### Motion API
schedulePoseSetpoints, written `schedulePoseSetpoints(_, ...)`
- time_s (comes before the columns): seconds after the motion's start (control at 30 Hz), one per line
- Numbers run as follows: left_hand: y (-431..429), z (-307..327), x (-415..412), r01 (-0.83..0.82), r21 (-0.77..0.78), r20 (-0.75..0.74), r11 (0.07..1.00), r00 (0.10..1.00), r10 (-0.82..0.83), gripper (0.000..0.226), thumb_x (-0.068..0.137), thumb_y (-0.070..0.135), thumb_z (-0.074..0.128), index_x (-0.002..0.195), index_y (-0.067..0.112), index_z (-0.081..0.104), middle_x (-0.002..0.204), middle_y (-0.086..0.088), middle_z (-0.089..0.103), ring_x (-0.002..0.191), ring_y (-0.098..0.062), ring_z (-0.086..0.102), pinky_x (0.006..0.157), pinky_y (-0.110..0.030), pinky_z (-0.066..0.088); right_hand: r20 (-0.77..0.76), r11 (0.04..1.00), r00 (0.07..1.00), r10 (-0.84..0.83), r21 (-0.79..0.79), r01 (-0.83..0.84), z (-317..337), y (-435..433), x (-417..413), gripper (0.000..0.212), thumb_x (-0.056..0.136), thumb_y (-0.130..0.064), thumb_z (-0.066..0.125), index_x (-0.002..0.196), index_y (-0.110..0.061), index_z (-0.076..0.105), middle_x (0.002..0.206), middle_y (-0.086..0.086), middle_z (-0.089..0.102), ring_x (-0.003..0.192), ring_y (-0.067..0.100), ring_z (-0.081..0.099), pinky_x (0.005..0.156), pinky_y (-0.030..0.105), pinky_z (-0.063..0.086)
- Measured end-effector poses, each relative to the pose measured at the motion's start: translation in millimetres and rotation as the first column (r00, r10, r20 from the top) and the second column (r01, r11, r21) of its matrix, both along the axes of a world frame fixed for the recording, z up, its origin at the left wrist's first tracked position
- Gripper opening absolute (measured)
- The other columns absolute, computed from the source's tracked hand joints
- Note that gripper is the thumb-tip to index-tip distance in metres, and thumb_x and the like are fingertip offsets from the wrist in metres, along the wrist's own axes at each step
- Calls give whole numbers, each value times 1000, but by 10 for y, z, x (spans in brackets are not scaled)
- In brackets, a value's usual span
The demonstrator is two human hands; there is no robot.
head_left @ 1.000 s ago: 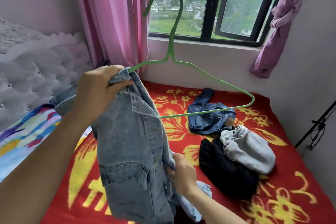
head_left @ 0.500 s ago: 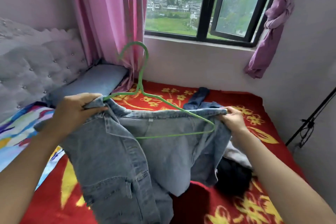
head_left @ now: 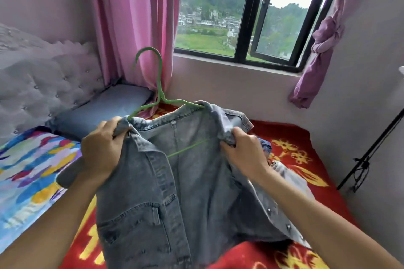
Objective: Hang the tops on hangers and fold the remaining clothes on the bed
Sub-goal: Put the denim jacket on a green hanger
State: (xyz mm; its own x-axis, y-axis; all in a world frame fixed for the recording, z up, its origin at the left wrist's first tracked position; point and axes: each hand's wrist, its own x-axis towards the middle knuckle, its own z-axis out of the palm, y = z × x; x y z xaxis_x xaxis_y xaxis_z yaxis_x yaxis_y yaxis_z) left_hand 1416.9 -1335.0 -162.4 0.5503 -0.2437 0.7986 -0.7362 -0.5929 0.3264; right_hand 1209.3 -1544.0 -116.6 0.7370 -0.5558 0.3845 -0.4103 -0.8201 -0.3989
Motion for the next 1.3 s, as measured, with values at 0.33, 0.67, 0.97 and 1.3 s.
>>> schedulePoseSetpoints(0.33,209,344,-162,218,-97,180,971,963,-198,34,85,29,50,97,3,68,70,-22,62,71,-21,45,57,-32,30,191,944,972,137,-322,-70,298,-671,-160,83,82,-75,26,122,-9,59,113,15,59,106,25,48,88,33,35)
schedulePoseSetpoints(0.67,213,614,-271,282,-5,155,960,948,-277,38,79,39,55,94,5,67,72,-16,65,73,-18,47,58,-28,32,239,979,951,198,-94,-180,329,-82,221,54,95,-48,33,50,-20,21,45,-5,27,53,19,32,59,34,28)
schedulePoseSetpoints(0.97,1087,359,-383,387,215,-301,897,900,-316,74,67,90,30,131,55,37,110,9,58,95,4,45,84,-18,39,288,973,954,82,182,-139,273,-21,582,68,94,-35,51,35,-15,23,40,-7,24,46,14,28,61,34,28)
schedulePoseSetpoints(1.3,1822,265,-878,-22,-47,-321,999,947,5,40,58,66,54,95,50,54,59,17,57,67,-18,58,61,-28,41,260,874,887,380,212,-437,126,438,791,55,95,-44,44,49,-19,26,45,-7,28,53,19,30,61,35,31)
